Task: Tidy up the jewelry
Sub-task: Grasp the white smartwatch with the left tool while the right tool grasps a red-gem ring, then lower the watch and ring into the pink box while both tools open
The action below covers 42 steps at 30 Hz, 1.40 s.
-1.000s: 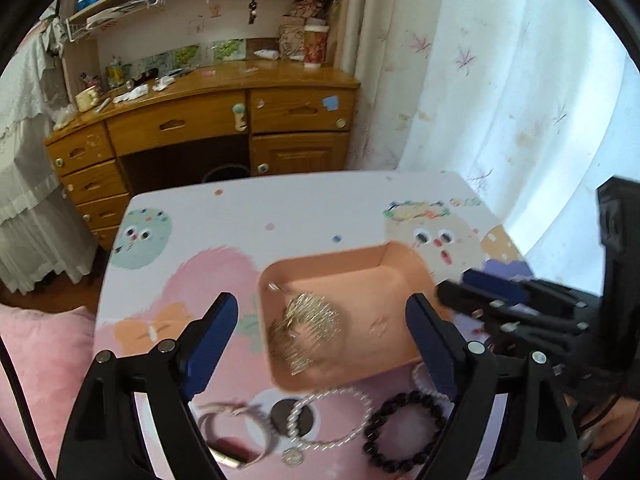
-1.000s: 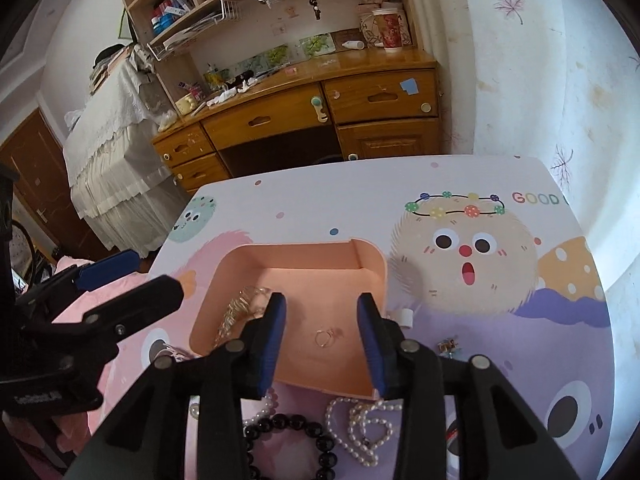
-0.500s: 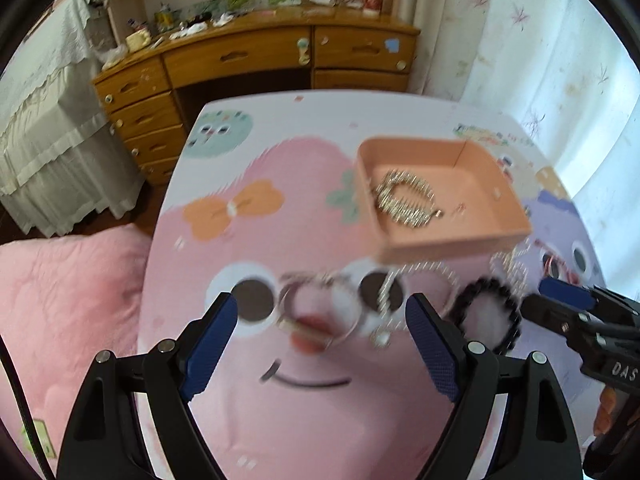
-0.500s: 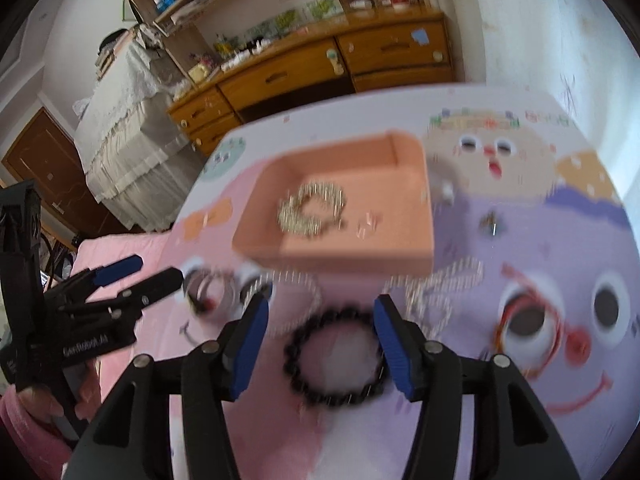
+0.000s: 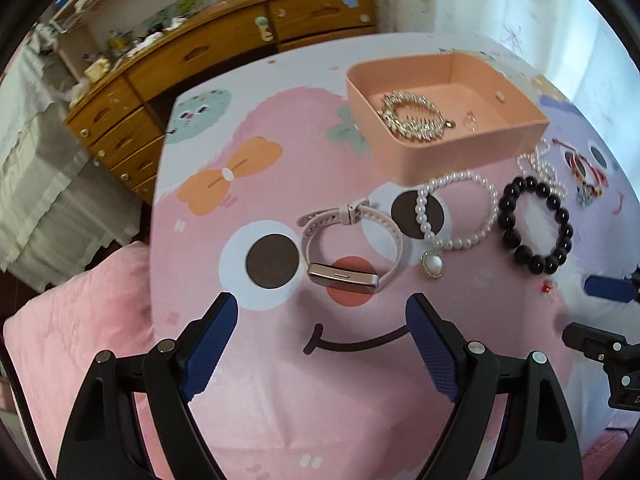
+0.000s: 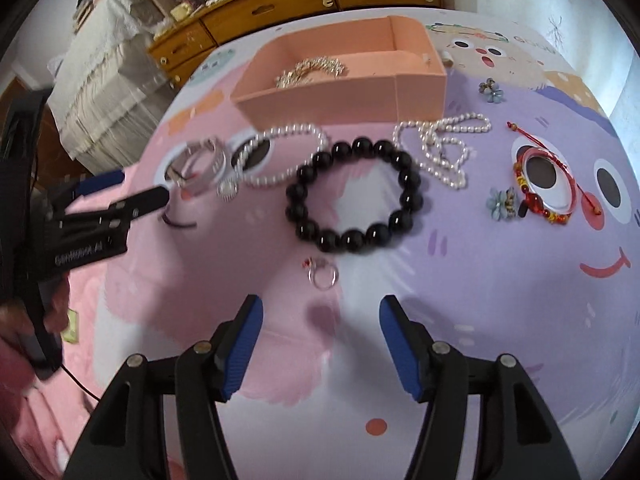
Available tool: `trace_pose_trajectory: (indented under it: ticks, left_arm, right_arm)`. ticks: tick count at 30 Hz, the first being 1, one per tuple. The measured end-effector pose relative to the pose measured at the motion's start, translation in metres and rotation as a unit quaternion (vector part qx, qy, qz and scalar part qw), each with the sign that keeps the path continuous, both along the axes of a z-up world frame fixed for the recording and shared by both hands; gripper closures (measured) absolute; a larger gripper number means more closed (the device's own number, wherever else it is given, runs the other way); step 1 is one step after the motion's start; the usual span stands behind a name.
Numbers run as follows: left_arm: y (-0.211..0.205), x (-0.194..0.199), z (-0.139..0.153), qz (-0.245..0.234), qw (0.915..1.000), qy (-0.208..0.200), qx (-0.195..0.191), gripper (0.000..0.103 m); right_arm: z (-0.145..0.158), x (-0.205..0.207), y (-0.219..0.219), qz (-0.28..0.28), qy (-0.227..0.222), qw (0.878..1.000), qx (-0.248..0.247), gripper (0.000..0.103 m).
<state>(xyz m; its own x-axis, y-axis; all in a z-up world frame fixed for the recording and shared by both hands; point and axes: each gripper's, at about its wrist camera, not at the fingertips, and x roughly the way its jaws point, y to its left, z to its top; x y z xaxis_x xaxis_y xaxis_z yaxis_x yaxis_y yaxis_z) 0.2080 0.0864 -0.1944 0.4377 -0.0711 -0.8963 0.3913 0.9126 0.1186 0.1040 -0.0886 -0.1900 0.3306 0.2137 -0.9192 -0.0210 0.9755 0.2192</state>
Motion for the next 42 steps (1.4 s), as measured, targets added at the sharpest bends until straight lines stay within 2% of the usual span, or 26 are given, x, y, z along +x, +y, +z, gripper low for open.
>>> trace_pose_trajectory:
  ticks: [3, 7, 8, 11, 15, 19, 21, 23, 32, 37, 42]
  left_arm:
    - [0.000, 0.006, -0.010, -0.016, 0.9998, 0.007, -0.012, 0.018]
    - [0.002, 0.016, -0.020, -0.029, 0.9992, 0.004, -0.027, 0.018]
    - [0.002, 0.018, -0.021, -0.032, 0.9990, 0.002, -0.030, 0.018]
    - [0.003, 0.024, -0.025, -0.040, 0.9985, -0.008, -0.037, 0.018]
    - [0.000, 0.026, -0.028, -0.058, 0.9974, -0.011, -0.042, 0.019]
    - [-0.002, 0.024, -0.029, -0.068, 0.9962, -0.011, -0.054, 0.035]
    - [-0.003, 0.024, -0.028, -0.069, 0.9958, -0.010, -0.058, 0.042]
    - [-0.003, 0.020, -0.027, -0.070, 0.9958, -0.012, -0.057, 0.043]
    - [0.003, 0.015, -0.020, -0.061, 0.9959, -0.015, -0.066, 0.048]
    - [0.003, 0.014, 0.000, -0.062, 0.9953, -0.013, -0.073, 0.048]
    - [-0.005, 0.013, 0.031, -0.085, 0.9931, -0.032, -0.075, 0.048]
  right_arm:
    - [0.000, -0.002, 0.005, -0.005, -0.022, 0.999, -0.037, 0.042]
    - [-0.002, 0.002, 0.012, -0.017, -0.040, 0.997, -0.058, 0.042]
    - [-0.003, 0.004, 0.014, -0.019, -0.042, 0.997, -0.062, 0.044]
    - [-0.007, 0.010, 0.019, -0.029, -0.042, 0.996, -0.074, 0.057]
    - [-0.008, 0.014, 0.026, -0.037, -0.045, 0.994, -0.095, 0.063]
    - [-0.009, 0.013, 0.030, -0.043, -0.045, 0.992, -0.108, 0.068]
    - [-0.009, 0.012, 0.031, -0.037, -0.047, 0.991, -0.120, 0.080]
    - [-0.009, 0.013, 0.032, -0.029, -0.049, 0.991, -0.119, 0.087]
    - [-0.009, 0.015, 0.032, -0.021, -0.047, 0.993, -0.108, 0.088]
    - [-0.002, 0.014, 0.034, -0.028, -0.049, 0.996, -0.076, 0.088]
    - [0.013, 0.021, 0.038, -0.026, -0.063, 0.996, -0.059, 0.088]
